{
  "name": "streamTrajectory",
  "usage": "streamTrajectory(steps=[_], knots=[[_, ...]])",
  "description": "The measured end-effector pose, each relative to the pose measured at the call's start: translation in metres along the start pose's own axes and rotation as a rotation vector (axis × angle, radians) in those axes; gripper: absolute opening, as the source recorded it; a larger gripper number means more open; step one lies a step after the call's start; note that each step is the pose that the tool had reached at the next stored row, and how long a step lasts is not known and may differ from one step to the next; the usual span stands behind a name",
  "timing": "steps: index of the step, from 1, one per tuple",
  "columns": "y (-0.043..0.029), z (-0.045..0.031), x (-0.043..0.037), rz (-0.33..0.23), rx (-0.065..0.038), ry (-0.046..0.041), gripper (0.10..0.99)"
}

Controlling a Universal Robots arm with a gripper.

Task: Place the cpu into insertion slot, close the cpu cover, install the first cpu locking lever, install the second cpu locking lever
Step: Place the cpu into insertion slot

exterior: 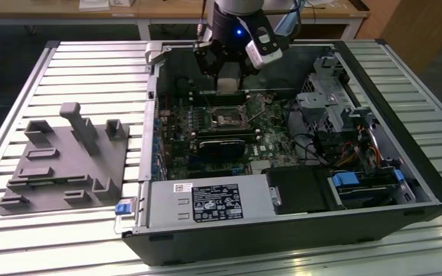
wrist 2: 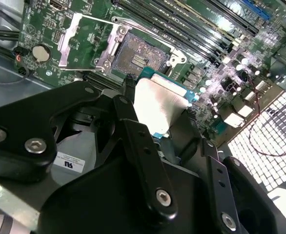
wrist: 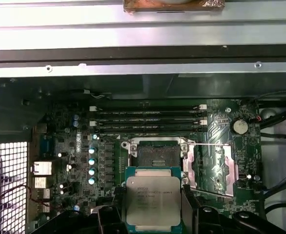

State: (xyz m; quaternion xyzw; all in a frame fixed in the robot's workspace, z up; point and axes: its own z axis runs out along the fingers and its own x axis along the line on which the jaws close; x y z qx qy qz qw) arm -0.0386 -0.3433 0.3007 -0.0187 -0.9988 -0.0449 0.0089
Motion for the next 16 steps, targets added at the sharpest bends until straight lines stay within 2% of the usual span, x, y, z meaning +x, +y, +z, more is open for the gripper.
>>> streamTrajectory(steps=[3,16], knots=[[-0.0001,0.0017,0.0,0.037,-0.001,-0.0034,0.533],[-0.0006,0.0073,-0.0001,0.274,-0.005,-0.0246,0.533]])
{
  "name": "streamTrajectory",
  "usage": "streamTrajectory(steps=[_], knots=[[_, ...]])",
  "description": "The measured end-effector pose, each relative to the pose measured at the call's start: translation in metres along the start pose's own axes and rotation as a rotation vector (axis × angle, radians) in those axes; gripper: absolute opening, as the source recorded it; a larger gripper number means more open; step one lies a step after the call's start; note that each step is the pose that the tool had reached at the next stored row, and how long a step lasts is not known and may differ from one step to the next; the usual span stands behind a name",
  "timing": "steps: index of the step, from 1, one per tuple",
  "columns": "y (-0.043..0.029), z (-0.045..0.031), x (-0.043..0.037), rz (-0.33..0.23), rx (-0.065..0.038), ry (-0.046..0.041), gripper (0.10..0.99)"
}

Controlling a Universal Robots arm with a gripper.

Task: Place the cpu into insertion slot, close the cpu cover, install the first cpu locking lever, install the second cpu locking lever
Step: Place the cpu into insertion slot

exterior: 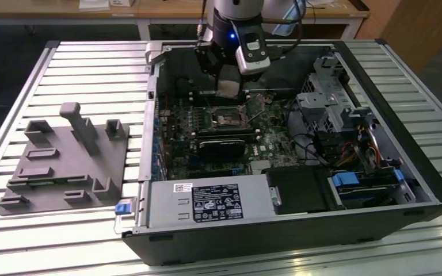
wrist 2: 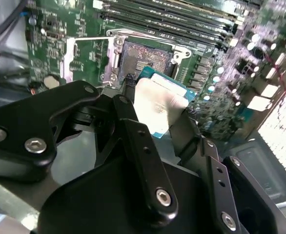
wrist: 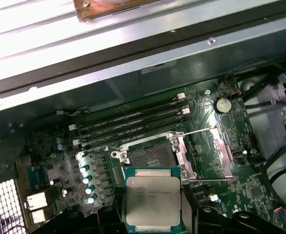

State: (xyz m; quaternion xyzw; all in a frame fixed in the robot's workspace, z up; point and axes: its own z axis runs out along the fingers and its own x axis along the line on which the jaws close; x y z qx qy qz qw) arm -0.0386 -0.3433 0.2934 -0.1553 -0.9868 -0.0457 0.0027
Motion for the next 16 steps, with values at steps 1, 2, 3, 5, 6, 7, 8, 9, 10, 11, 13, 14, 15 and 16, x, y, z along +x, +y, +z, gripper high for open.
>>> streamTrajectory(steps=[1,2,3,5,6,7,8,9,10,11,13,14,15,16], knots=[[0.0,0.0003,0.0,0.018,0.0,-0.0016,0.533],[-0.0001,0.0007,0.0,0.036,-0.001,-0.0032,0.533],[-0.0001,0.0009,0.0,0.055,-0.001,-0.0049,0.533],[-0.0001,0.0012,0.0,0.091,-0.002,-0.0081,0.533],[-0.0001,0.0014,0.0,0.108,-0.002,-0.0098,0.533],[-0.0001,0.0016,0.0,0.126,-0.002,-0.0113,0.533],[-0.0002,0.0018,0.0,0.144,-0.003,-0.013,0.533],[-0.0002,0.002,0.0,0.162,-0.003,-0.0145,0.533],[-0.0002,0.0022,-0.0001,0.181,-0.004,-0.0162,0.533],[-0.0002,0.0023,-0.0001,0.2,-0.004,-0.0179,0.533],[-0.0002,0.0028,-0.0001,0.236,-0.005,-0.0211,0.533],[-0.0003,0.0031,-0.0001,0.253,-0.005,-0.0227,0.533],[-0.0003,0.0033,-0.0001,0.271,-0.005,-0.0243,0.533],[-0.0003,0.0036,-0.0001,0.289,-0.006,-0.0259,0.533]])
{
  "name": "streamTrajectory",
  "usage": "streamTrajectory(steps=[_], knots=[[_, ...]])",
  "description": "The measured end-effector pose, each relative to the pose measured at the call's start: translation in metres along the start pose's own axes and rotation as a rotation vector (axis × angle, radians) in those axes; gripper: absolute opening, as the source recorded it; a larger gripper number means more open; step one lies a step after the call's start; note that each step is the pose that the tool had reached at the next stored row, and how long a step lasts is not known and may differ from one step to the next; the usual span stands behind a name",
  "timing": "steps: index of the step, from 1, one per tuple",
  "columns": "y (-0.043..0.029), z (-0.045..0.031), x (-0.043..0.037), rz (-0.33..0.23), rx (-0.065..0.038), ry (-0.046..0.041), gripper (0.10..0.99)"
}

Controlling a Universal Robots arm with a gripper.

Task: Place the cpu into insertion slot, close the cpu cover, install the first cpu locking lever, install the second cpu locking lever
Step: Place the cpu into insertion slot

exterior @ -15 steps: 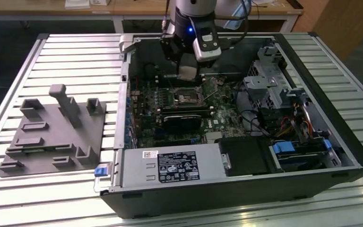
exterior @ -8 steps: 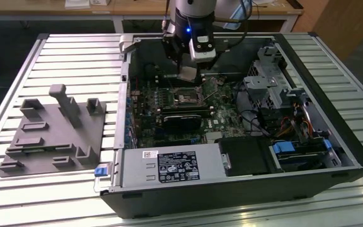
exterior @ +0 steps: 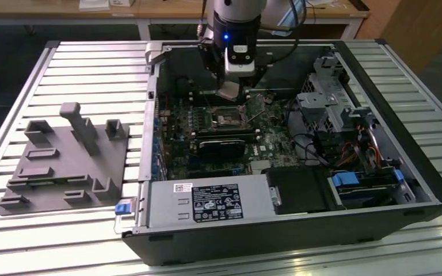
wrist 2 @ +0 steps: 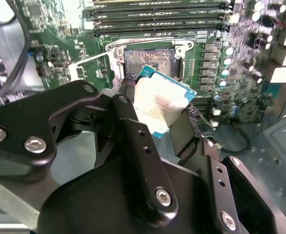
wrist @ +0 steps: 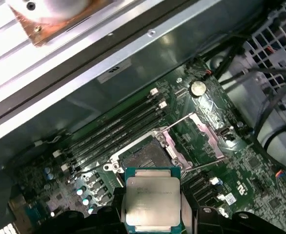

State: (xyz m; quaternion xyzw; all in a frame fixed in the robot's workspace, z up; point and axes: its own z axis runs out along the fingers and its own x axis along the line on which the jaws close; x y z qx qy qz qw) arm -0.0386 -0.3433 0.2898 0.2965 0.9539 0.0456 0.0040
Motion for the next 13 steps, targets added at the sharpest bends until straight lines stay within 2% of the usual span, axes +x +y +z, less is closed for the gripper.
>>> streamTrajectory(steps=[13], knots=[[-0.0003,0.0039,-0.0001,0.236,-0.005,-0.0212,0.533]])
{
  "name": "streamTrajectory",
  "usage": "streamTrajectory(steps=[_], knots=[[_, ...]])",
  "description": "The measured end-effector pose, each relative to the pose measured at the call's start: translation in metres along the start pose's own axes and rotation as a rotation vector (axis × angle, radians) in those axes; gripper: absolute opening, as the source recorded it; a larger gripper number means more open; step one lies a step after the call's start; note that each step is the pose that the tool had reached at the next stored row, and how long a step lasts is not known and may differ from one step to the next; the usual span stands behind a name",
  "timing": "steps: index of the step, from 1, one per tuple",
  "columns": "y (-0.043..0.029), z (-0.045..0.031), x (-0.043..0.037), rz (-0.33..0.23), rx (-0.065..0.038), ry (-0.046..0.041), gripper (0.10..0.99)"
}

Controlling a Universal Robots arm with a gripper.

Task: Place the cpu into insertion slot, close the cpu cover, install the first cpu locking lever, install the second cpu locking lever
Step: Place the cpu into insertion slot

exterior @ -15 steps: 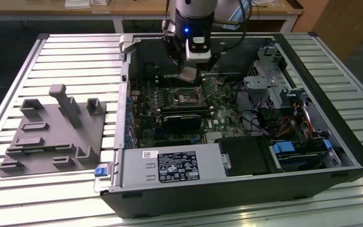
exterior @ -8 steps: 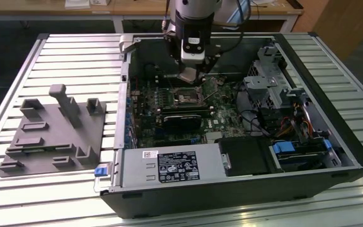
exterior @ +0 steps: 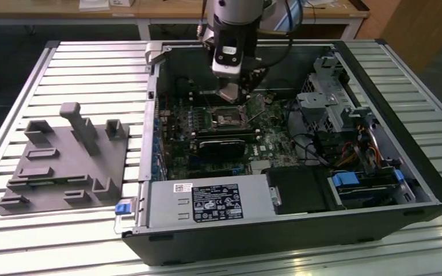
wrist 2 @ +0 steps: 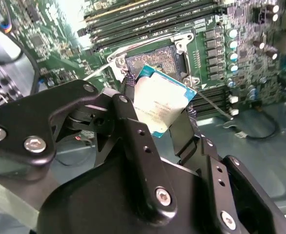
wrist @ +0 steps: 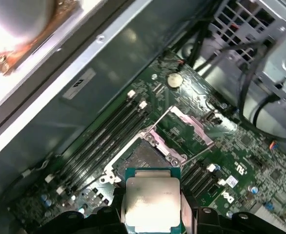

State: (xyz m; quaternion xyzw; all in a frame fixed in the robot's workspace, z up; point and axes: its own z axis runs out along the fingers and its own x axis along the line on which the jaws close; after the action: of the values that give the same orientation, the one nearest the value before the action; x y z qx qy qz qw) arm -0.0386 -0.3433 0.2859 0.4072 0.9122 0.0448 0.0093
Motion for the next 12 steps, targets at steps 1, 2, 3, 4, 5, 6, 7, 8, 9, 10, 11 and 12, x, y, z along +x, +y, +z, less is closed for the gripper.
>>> streamTrajectory(steps=[1,2,3,4,5,6,7,8,9,10,11,12], knots=[[0.0,0.0002,0.0,0.018,0.0,-0.0016,0.533],[0.0,0.0004,0.0,0.037,-0.001,-0.0033,0.533],[-0.0001,0.0006,0.0,0.054,-0.001,-0.0049,0.533],[-0.0001,0.0008,0.0,0.072,-0.001,-0.0064,0.533],[-0.0001,0.001,0.0,0.09,-0.002,-0.0081,0.533],[-0.0001,0.0012,0.0,0.107,-0.002,-0.0096,0.533],[-0.0001,0.0014,0.0,0.125,-0.003,-0.0112,0.533],[-0.0001,0.0016,0.0,0.143,-0.003,-0.0129,0.533],[-0.0002,0.0018,0.0,0.161,-0.003,-0.0144,0.533],[-0.0002,0.002,0.0,0.181,-0.003,-0.0162,0.533],[-0.0002,0.0022,0.0,0.199,-0.004,-0.0178,0.533],[-0.0002,0.0024,0.0,0.217,-0.004,-0.0194,0.533]])
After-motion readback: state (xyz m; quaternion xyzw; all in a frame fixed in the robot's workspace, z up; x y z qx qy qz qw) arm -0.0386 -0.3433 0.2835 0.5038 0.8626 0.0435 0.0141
